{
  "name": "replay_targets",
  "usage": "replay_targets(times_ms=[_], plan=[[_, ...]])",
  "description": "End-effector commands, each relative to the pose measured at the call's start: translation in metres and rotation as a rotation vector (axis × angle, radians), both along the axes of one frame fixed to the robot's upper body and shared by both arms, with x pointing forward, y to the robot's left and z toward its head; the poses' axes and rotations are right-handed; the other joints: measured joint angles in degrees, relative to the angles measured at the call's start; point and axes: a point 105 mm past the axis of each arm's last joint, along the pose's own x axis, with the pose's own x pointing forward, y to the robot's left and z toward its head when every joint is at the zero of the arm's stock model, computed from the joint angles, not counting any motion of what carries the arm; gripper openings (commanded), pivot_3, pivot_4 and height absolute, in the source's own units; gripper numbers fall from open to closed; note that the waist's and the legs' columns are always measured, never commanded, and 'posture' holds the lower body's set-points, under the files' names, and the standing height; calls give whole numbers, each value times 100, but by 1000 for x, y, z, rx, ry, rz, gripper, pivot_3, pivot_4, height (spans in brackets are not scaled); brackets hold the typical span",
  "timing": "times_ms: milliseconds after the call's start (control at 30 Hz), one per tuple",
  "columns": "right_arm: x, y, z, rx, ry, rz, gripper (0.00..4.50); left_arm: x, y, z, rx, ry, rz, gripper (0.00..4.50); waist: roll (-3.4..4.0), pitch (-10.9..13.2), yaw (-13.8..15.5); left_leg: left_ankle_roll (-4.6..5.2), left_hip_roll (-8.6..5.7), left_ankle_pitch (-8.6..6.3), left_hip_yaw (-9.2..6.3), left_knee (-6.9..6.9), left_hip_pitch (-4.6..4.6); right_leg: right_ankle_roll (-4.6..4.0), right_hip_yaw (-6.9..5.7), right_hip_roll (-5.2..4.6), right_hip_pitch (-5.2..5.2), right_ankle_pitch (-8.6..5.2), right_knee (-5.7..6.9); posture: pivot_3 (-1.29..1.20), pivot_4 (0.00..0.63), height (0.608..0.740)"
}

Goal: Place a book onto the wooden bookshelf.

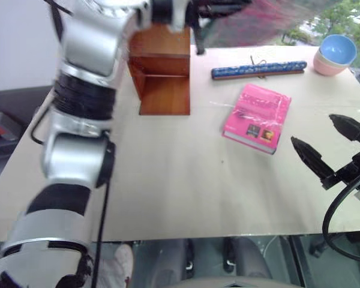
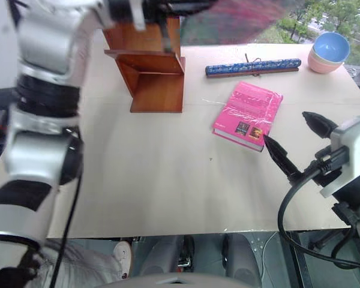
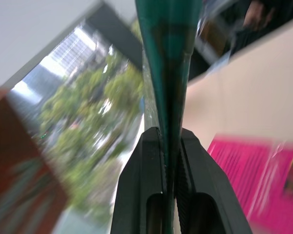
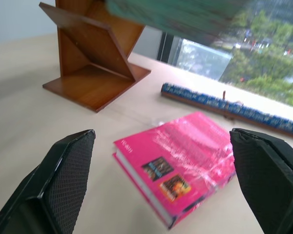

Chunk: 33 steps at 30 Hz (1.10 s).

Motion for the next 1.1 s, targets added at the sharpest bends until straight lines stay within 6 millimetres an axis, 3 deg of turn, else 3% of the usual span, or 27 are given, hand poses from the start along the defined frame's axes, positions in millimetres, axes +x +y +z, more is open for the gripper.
replay_targets(times_ms=[33,333,433,567,700,800,1033,1067,1100], plan=[[6,0,4,-7,-50,23,4500,9,24,16,140,-60,125,35,0,0,-9,1,-1,-1,4,2,0,4,3,-1,0,-2,1,0,150,738],[27,12,5,-5,-91,115,4500,58,84,-18,492,-99,518,35,-21,13,-21,6,0,-3,5,5,-10,4,4,0,-9,-3,7,0,150,738],[30,11,9,-27,-105,125,4500,51,80,-22,500,-9,489,35,-21,13,-29,8,0,-4,11,13,-4,10,10,-3,-8,-5,15,0,150,738],[33,3,17,-60,-135,113,4500,39,78,-11,459,91,483,35,-21,14,-34,9,12,-5,10,44,-9,12,10,2,-8,-7,31,0,150,738],[36,-4,22,-89,-154,102,4500,33,94,3,494,90,553,35,-28,21,-39,19,14,-11,12,55,-21,12,11,3,-16,-6,33,0,150,738],[39,-5,22,-93,-163,105,4500,38,102,-3,539,74,602,35,-27,20,-40,29,12,-17,22,55,-27,11,22,2,-24,-5,33,0,150,738],[43,-1,22,-108,-173,124,4500,54,96,-35,555,111,617,35,-26,20,-49,29,12,-17,35,59,-17,18,38,2,-27,-9,50,0,150,738],[43,-1,22,-111,-174,125,4500,54,96,-36,548,120,624,831,-26,20,-48,29,12,-17,38,66,-14,17,42,1,-27,-9,62,0,150,738],[44,-2,23,-117,-175,124,4500,54,96,-36,535,135,624,990,-26,20,-50,29,13,-17,40,69,-11,18,45,1,-28,-10,68,0,150,738]])
